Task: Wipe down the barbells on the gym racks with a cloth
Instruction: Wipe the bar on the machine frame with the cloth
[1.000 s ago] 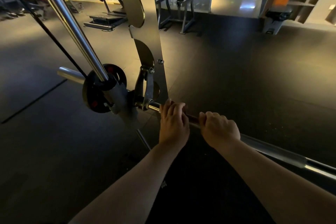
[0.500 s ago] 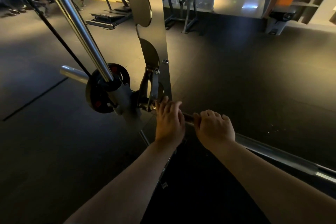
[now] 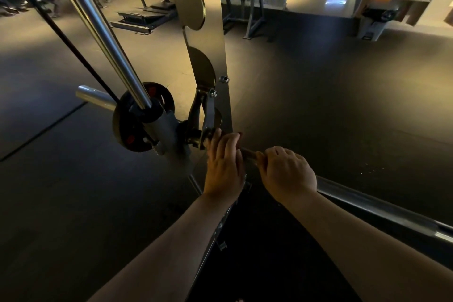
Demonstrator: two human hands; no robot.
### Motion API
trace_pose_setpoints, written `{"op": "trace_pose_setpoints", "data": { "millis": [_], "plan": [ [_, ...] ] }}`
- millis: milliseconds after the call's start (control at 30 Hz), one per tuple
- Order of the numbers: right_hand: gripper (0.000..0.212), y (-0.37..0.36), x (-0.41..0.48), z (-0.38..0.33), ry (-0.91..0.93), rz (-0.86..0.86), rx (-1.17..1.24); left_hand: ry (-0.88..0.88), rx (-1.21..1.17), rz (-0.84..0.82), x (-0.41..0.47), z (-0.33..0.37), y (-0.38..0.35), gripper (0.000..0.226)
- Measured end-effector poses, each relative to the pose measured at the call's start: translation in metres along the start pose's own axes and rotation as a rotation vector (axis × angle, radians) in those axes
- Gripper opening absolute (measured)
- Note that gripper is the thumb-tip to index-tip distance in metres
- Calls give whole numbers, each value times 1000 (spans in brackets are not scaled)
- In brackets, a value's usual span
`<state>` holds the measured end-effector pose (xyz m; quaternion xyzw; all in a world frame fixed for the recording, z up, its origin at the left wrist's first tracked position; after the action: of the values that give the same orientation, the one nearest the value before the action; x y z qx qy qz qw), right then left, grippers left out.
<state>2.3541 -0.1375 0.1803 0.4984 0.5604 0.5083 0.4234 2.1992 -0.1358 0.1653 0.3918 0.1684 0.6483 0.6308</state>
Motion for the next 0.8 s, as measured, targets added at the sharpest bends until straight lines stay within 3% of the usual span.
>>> {"op": "trace_pose_setpoints", "data": {
  "millis": [133,267,533,800],
  "plan": [
    [45,-2,1,1,-1,21,-3,-152,165,-105,5,-12,11,47],
    [44,-2,1,1,-6,24,-21,-120,232,-243,31,-7,20,43],
    [47,2,-3,-2,-23,34,-33,-138,168,21,-9,-19,7,53],
    [44,0,-1,0,-22,8,-49,-110,237,-22,22,-2,13,39]
  ]
}}
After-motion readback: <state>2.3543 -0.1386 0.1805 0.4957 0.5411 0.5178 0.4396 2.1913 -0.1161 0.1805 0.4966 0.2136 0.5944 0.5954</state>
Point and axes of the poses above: each hand's wrist, its own x-axis towards the middle knuckle, its own y-axis out of the back of the hand, z = x × y, the point moved 7 cm from there along x, towards the middle knuckle, and after that the axes turned 5 degrees about -z, right-handed, at the moved point
